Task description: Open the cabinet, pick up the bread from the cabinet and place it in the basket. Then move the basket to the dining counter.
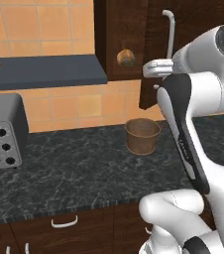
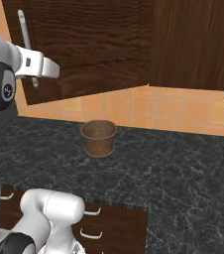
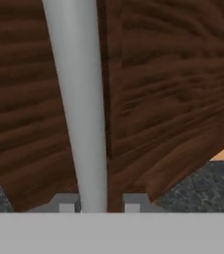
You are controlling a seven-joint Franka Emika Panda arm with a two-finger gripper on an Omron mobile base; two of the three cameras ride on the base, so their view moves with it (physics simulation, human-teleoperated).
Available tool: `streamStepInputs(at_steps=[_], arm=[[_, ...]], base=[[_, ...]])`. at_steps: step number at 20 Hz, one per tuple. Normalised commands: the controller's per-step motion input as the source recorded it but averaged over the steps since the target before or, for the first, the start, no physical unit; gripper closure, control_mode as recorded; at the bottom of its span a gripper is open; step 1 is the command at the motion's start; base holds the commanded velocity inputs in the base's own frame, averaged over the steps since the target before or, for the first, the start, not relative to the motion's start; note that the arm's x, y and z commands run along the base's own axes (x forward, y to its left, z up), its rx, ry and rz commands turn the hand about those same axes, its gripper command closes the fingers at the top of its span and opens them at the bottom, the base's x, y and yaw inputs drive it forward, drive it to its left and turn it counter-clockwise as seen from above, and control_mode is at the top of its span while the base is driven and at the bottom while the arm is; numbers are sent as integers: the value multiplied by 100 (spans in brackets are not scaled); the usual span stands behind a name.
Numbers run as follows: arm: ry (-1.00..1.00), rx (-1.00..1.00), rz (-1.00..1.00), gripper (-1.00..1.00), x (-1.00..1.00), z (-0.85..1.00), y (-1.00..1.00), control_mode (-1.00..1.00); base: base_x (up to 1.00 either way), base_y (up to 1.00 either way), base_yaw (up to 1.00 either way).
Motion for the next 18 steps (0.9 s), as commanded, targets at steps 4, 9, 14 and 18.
streamStepInputs(at_steps=[4, 9, 14, 18], arm=[[-2, -10, 11, -100, -100, 4, -5, -100], [0, -41, 5, -100, -71, 17, 97, -100], [12, -35, -17, -100, 42, 8, 98, -100], [11, -17, -26, -100, 93, -8, 52, -100]], base=[[0, 0, 0], [0, 0, 0], [0, 0, 0], [0, 0, 0]])
